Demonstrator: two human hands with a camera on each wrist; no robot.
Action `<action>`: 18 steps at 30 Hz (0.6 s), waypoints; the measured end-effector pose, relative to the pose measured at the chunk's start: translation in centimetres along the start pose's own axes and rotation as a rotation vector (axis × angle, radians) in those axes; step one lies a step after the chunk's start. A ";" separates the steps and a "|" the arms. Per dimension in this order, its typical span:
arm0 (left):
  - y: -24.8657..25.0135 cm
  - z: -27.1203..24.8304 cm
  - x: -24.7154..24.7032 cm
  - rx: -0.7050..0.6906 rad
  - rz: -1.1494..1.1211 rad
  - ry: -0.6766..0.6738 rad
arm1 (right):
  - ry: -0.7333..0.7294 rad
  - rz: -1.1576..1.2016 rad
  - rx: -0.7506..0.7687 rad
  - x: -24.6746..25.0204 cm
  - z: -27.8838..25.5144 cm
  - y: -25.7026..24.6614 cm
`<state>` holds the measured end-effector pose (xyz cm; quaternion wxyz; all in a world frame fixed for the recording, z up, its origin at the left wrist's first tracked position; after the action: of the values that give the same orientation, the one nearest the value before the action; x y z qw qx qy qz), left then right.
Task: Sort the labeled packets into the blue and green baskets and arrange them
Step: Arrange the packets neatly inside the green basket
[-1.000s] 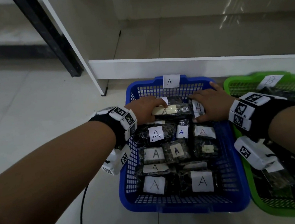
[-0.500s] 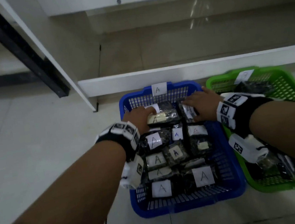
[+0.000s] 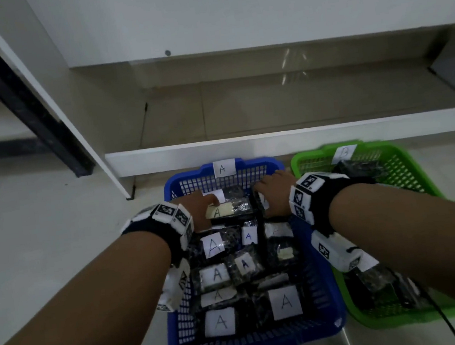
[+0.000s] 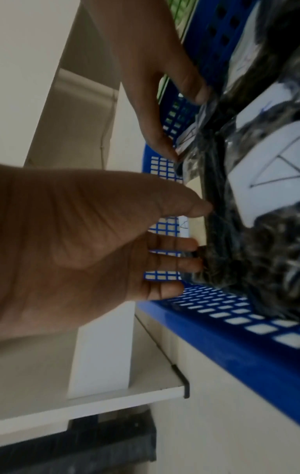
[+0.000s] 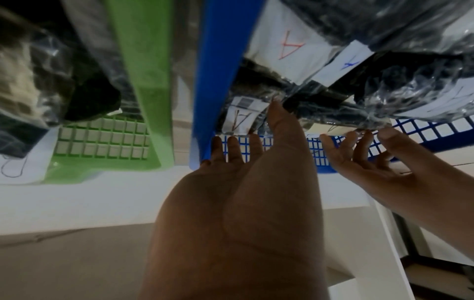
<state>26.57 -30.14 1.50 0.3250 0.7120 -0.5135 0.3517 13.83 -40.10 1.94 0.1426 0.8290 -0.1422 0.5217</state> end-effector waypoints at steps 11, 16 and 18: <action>5.9 1.5 7.8 0.226 -0.086 0.251 | 0.500 0.252 0.168 6.3 -3.9 7.8; 13.2 2.9 8.3 0.175 -0.181 0.485 | 0.664 0.414 -0.011 4.1 -7.8 15.0; 15.8 3.5 8.1 0.136 -0.230 0.568 | 0.650 0.467 -0.070 2.3 -8.9 17.5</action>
<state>13.79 -41.21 8.00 0.4449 0.6588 -0.2935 0.5309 0.69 -52.94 9.23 0.0859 0.5607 -0.2920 0.7701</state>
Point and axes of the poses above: each hand's wrist, its own z-axis towards the middle knuckle, its own x-axis out of the back of the hand, y = z × x, the point moved 8 cm from there along z, towards the middle knuckle, and after that the axes turned 3 degrees about x, right-handed, at the moved point
